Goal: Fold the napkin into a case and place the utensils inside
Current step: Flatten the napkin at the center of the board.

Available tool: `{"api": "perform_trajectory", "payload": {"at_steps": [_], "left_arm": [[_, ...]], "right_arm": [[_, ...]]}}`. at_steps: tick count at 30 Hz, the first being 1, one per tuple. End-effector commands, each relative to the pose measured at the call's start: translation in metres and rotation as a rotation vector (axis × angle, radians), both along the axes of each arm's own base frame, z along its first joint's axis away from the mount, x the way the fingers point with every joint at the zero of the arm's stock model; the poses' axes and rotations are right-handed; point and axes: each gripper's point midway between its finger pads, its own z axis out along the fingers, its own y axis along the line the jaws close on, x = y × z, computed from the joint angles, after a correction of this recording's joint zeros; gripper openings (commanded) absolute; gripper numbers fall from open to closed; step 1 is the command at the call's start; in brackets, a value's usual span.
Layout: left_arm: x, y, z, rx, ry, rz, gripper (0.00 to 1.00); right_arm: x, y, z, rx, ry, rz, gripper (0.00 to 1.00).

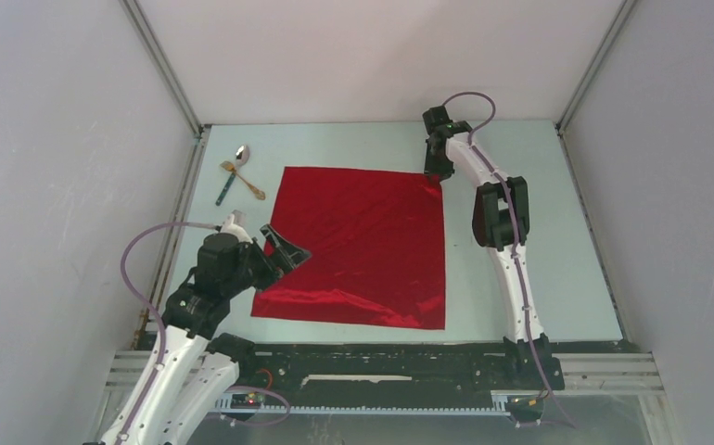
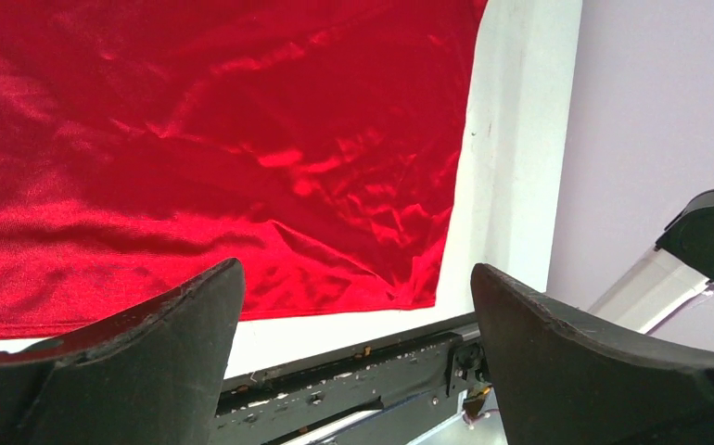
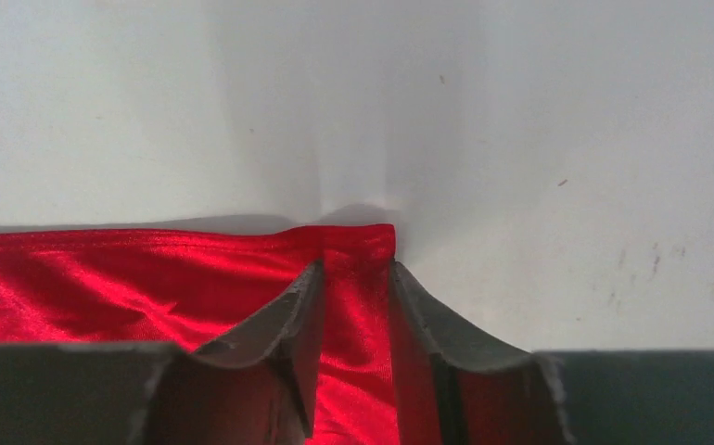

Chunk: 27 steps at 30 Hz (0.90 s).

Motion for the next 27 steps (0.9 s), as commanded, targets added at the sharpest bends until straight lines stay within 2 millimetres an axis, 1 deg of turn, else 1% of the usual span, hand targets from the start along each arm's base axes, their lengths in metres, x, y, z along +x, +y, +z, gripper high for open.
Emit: {"api": "perform_trajectory", "payload": {"at_steps": [1, 2, 4, 6, 7, 9, 12, 14, 17, 20, 21, 22, 23, 24, 25, 26, 27], "left_arm": [[0.005, -0.001, 0.018, 0.003, -0.054, -0.009, 1.0], [0.005, -0.001, 0.019, 0.004, -0.056, -0.01, 1.0], [0.006, -0.001, 0.018, 0.007, -0.051, -0.014, 1.0], [0.007, -0.002, 0.017, 0.008, -0.047, -0.019, 1.0], [0.007, -0.003, 0.017, 0.009, -0.046, -0.021, 1.0], [0.008, -0.003, 0.017, 0.008, -0.047, -0.023, 1.0], [0.008, -0.005, 0.016, 0.009, -0.043, -0.032, 1.0], [0.007, -0.005, 0.014, 0.009, -0.035, -0.036, 1.0], [0.006, -0.007, 0.012, 0.005, -0.024, -0.044, 1.0], [0.006, -0.008, 0.007, 0.007, -0.009, -0.051, 1.0], [0.006, -0.008, 0.005, 0.006, 0.0, -0.053, 1.0], [0.007, -0.01, 0.005, 0.004, 0.003, -0.057, 1.0], [0.008, -0.01, 0.003, 0.004, 0.009, -0.06, 1.0], [0.01, -0.011, 0.001, 0.006, 0.013, -0.061, 1.0], [0.011, -0.011, -0.001, 0.012, 0.018, -0.062, 1.0], [0.014, -0.011, -0.004, 0.019, 0.025, -0.059, 1.0], [0.017, -0.011, -0.008, 0.024, 0.034, -0.056, 1.0]], "right_arm": [[-0.023, -0.031, -0.02, -0.069, 0.119, -0.086, 0.34], [-0.022, -0.035, -0.019, -0.067, 0.117, -0.101, 0.28], [-0.021, -0.043, -0.015, -0.06, 0.109, -0.131, 0.19], [-0.017, -0.051, -0.009, -0.051, 0.092, -0.148, 0.17], [-0.015, -0.057, -0.006, -0.053, 0.082, -0.155, 0.13], [-0.008, -0.062, 0.001, -0.019, 0.06, -0.16, 0.09], [0.006, -0.068, 0.014, 0.016, 0.006, -0.145, 0.07], [0.018, -0.066, 0.023, 0.019, -0.042, -0.096, 0.05], [0.031, -0.071, 0.032, -0.007, -0.093, -0.04, 0.05], [0.048, -0.074, 0.044, 0.017, -0.151, -0.015, 0.06], [0.054, -0.076, 0.05, 0.015, -0.179, -0.006, 0.09], [0.06, -0.077, 0.055, 0.006, -0.202, 0.003, 0.18], [0.064, -0.079, 0.06, -0.01, -0.222, 0.012, 0.38], [0.065, -0.082, 0.066, -0.038, -0.232, 0.008, 0.51], [0.061, -0.084, 0.074, -0.065, -0.229, -0.003, 0.61], [0.054, -0.085, 0.084, -0.082, -0.22, -0.023, 0.65], [0.044, -0.086, 0.095, -0.089, -0.206, -0.046, 0.66]]}}
